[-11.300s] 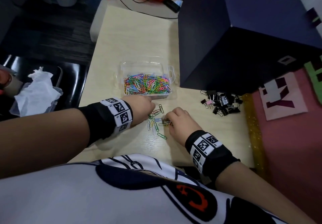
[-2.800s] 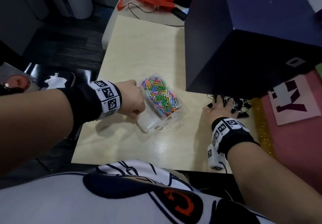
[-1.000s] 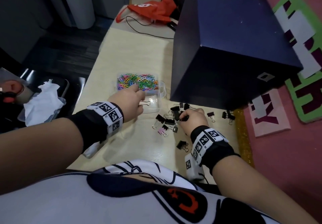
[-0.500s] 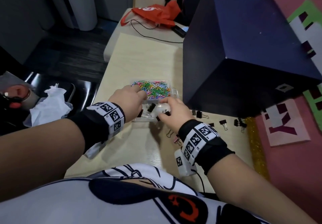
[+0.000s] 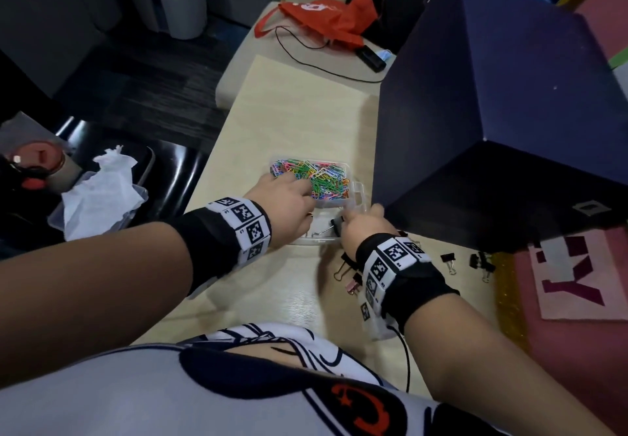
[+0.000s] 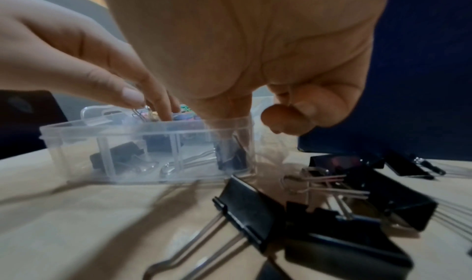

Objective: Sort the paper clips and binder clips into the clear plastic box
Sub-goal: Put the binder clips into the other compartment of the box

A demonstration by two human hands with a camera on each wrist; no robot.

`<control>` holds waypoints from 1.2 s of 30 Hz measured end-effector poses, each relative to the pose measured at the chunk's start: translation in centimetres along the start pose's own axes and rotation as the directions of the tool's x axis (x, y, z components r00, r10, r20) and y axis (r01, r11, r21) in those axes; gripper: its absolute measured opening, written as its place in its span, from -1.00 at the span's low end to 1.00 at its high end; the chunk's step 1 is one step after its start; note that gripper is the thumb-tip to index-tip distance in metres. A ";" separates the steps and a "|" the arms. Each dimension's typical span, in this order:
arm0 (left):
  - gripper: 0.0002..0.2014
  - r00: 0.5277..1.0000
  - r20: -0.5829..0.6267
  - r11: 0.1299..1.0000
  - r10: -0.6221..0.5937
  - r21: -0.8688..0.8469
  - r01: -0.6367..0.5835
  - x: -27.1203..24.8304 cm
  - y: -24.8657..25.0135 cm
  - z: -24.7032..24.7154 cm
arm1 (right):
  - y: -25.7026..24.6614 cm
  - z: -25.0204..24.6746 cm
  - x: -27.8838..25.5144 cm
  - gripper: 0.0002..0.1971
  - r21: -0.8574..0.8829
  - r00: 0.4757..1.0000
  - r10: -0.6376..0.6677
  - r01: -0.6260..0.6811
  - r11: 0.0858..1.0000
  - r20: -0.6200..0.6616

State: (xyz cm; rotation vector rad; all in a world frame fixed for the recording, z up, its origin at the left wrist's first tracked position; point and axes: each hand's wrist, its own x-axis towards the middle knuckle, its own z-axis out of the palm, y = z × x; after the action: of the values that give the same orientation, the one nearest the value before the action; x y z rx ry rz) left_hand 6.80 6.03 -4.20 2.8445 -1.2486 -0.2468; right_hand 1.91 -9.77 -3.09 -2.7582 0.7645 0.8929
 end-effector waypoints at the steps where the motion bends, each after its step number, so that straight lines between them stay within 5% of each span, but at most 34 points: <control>1: -0.65 1.000 0.008 1.000 0.015 0.006 -0.015 0.2 0.0 0.1 | 0.1 0.0 0.0 -0.62 0.007 1.000 -0.015 0.015 1.000 0.000; 13: -0.84 0.994 -0.066 0.981 0.088 0.177 -0.075 -0.6 0.7 1.7 | 0.0 0.3 0.4 -0.41 -0.024 0.998 -0.049 0.050 0.998 0.040; 17: -0.64 0.994 -0.080 0.981 0.077 0.185 -0.061 -1.4 1.5 1.6 | 1.3 1.2 -0.1 -0.64 0.154 0.970 -0.184 0.208 0.966 -0.158; 22: -0.40 0.992 0.116 0.988 -0.039 0.154 0.021 -2.4 2.6 1.4 | 4.8 2.2 -0.7 -0.77 0.188 0.850 -0.152 0.280 0.941 -0.505; 25: -0.39 0.996 0.058 0.989 -0.073 0.133 0.064 -2.5 3.6 1.5 | 7.2 2.7 -0.5 -0.73 0.142 0.878 -0.089 0.175 0.974 -0.470; 29: -0.54 0.995 -0.050 0.987 0.089 0.137 -0.081 -2.1 6.1 0.9 | 9.8 4.0 -0.2 -0.54 0.075 0.953 -0.098 0.125 0.989 -0.286; 33: -0.59 0.978 0.048 0.977 0.201 0.056 -0.204 -1.4 9.2 1.0 | 11.3 5.1 -1.3 -0.59 0.078 0.934 -0.247 0.275 0.958 -0.257; 36: -0.41 0.957 0.217 0.979 0.194 0.020 -0.203 -0.6 11.0 1.5 | 12.8 4.8 -1.9 -0.60 0.085 0.912 -0.244 0.286 0.954 -0.329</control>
State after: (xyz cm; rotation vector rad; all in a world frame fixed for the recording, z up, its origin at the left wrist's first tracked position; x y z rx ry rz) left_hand -1.88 -0.89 -4.69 2.7573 -1.5839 -0.5380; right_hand -8.40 -18.60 -5.66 -2.8251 0.4489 0.3399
